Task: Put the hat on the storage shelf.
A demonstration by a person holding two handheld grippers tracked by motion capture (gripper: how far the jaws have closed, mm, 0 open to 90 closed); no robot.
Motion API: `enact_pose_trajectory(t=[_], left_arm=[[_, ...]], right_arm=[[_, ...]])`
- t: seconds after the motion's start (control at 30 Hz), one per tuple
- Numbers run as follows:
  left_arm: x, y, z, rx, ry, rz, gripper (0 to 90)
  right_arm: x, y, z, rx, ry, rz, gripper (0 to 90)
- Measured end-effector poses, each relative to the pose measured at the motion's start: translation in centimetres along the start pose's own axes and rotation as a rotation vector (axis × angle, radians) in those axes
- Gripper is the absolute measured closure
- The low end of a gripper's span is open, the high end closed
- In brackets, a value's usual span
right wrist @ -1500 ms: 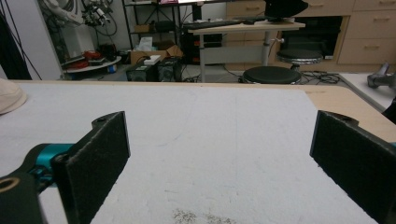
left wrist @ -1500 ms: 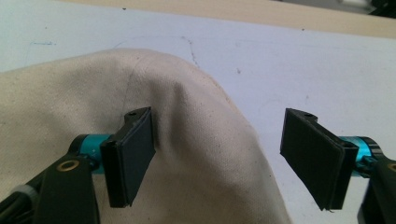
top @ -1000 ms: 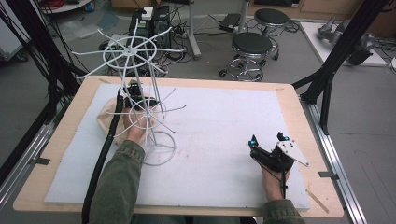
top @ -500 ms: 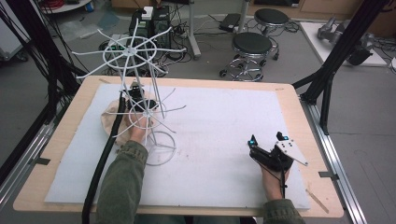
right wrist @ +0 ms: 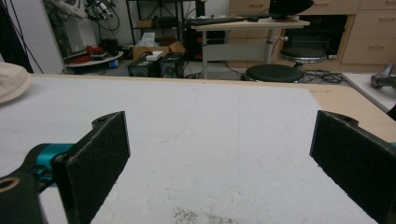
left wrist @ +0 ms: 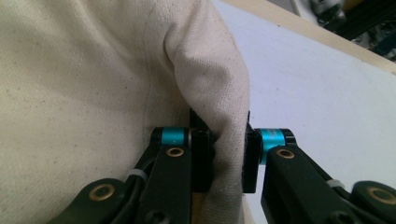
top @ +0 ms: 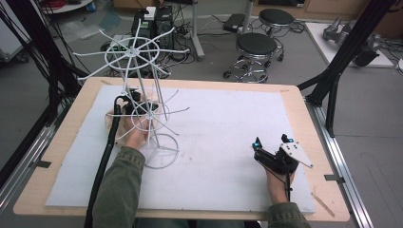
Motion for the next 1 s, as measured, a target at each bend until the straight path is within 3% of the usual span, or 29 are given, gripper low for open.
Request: enact_pose_trajectory(t=[0.17,0.37,0.77,1.0], left_arm=[[-2.4,0.6,0.4,0.041,-0.045,0.082,79.8],[-5.3,1.0,0.2,0.031,-0.096,0.16,79.3],[-10.9,1.8,0.2,0.098,-0.2,0.287,79.4],[-13.9,2.3,-0.1,0.127,-0.242,0.319,79.3]], right_arm=[[-0.1,0.1,-0.1,-0.009,0.0,0.005,3.9],[-0.1,0.1,-0.2,-0.011,0.002,0.005,3.9],[-0.2,0.2,-0.4,-0.014,0.01,0.009,3.9],[-0.1,0.3,-0.5,-0.022,0.016,0.014,3.9]])
Point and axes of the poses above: each handheld gripper's, and its own axes: x roughly forward along the jaws, y roughly out of its top, z roughly to its right, the point moved 4 cm from there along x, roughly forward along the jaws, and after that the axes turned 15 degrees about -x, right-handed, at the moved point
